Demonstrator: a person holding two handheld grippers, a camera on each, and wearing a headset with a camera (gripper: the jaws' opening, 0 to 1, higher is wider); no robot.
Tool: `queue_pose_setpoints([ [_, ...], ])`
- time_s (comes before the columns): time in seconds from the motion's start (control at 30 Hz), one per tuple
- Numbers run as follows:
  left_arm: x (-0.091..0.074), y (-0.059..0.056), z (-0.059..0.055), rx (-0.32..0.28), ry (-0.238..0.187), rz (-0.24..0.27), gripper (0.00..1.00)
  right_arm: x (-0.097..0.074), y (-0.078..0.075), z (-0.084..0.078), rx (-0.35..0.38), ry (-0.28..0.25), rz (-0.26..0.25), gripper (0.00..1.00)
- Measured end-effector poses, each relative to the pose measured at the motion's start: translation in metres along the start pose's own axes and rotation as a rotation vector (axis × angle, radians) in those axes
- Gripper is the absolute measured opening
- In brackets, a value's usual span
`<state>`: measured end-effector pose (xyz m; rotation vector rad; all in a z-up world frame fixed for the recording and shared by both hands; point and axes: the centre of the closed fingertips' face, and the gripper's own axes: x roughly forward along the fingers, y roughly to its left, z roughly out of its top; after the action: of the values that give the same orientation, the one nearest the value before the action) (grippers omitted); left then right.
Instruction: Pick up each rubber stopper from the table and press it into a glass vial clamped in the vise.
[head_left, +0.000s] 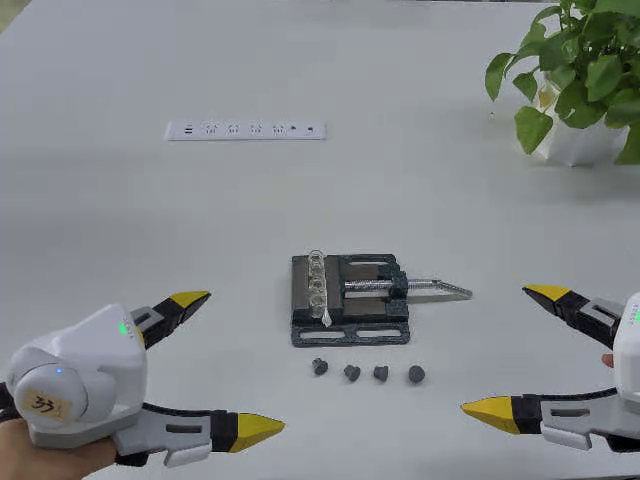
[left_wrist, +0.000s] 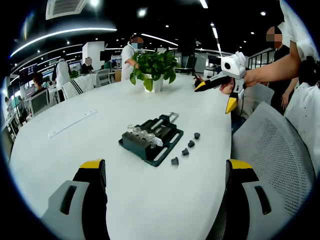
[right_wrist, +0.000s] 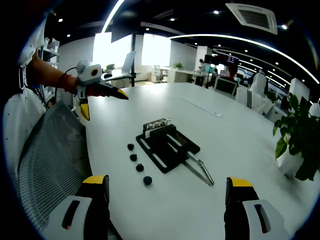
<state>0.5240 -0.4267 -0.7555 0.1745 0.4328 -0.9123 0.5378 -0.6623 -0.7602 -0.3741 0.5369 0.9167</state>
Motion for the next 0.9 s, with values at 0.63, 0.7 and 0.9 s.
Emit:
queue_pose_setpoints([
  [0.63,-0.001,0.000,-0.001,-0.001,0.000,-0.002,0.99,0.007,0.005,0.004,-0.042,0.064,0.051,0.83],
  [0.7,-0.001,0.000,-0.001,-0.002,0.000,-0.002,0.99,0.010,0.007,0.007,-0.048,0.071,0.065,0.80],
  [0.9,-0.002,-0.001,-0.001,-0.001,-0.002,-0.002,0.99,0.019,0.013,0.012,-0.088,0.110,0.118,0.72],
])
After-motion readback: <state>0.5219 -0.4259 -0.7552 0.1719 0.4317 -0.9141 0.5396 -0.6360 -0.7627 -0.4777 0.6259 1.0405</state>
